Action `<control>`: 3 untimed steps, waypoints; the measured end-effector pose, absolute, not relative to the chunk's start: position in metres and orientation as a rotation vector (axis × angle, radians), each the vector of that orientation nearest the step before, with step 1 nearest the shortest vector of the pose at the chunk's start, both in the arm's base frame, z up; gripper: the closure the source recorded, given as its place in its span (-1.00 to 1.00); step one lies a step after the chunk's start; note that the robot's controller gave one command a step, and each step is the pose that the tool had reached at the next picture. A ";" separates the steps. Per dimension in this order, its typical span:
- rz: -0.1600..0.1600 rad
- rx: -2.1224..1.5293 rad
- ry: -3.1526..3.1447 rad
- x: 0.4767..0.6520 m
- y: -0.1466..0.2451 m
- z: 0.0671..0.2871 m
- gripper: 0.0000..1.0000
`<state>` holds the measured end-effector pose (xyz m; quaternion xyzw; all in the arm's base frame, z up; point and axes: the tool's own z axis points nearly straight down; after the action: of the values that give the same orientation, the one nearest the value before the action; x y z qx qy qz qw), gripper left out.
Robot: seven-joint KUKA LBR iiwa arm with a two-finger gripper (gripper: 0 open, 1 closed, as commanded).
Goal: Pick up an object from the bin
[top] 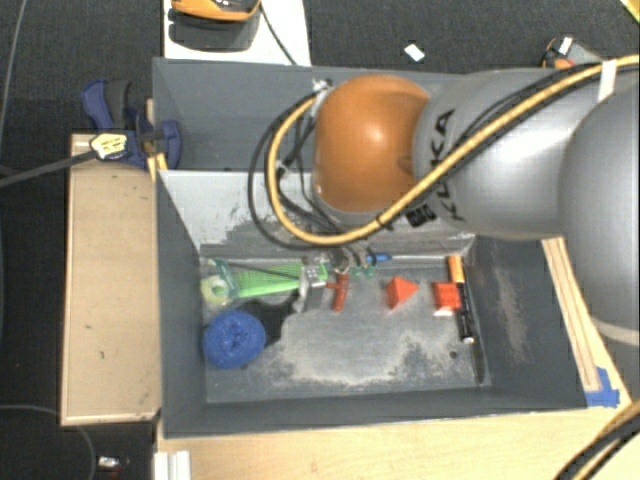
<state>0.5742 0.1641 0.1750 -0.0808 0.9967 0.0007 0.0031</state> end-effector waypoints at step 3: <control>0.002 -0.938 2.989 0.591 0.162 0.068 -1.00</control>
Offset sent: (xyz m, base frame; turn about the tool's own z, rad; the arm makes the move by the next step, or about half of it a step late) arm 0.0166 0.0019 -0.0454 -0.2752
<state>0.5915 0.1621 0.0675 -0.2995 0.9541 0.0008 0.0043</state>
